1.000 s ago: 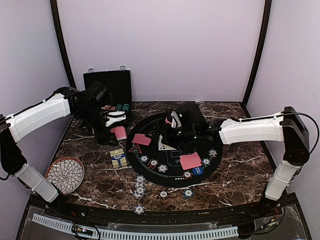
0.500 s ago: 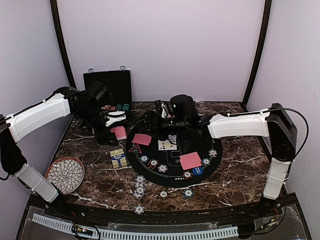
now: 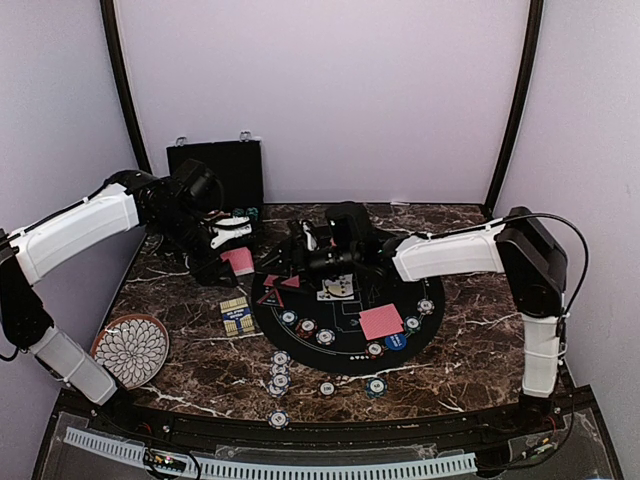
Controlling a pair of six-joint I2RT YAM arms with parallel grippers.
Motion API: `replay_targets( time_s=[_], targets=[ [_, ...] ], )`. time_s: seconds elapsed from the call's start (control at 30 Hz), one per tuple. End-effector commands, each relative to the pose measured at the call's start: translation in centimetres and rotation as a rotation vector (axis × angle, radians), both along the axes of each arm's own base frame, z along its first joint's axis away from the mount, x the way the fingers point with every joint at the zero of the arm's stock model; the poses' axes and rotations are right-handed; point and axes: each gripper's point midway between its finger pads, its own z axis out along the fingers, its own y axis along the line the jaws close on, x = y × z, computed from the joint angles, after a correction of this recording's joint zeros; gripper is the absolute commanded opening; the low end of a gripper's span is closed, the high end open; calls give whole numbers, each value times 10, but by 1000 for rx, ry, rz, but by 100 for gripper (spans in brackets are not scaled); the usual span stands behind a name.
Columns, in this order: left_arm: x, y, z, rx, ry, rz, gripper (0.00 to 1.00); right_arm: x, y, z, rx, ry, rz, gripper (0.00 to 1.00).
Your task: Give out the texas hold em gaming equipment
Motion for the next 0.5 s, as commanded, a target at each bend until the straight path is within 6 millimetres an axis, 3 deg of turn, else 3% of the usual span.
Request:
replay_targets(
  time_s=[0.0, 0.47],
  targets=[
    [-3, 0, 14, -35, -10, 3, 0, -4, 11, 36, 112, -53, 57, 81],
    [-4, 0, 12, -36, -10, -1, 0, -1, 23, 46, 150, -53, 97, 81]
  ],
)
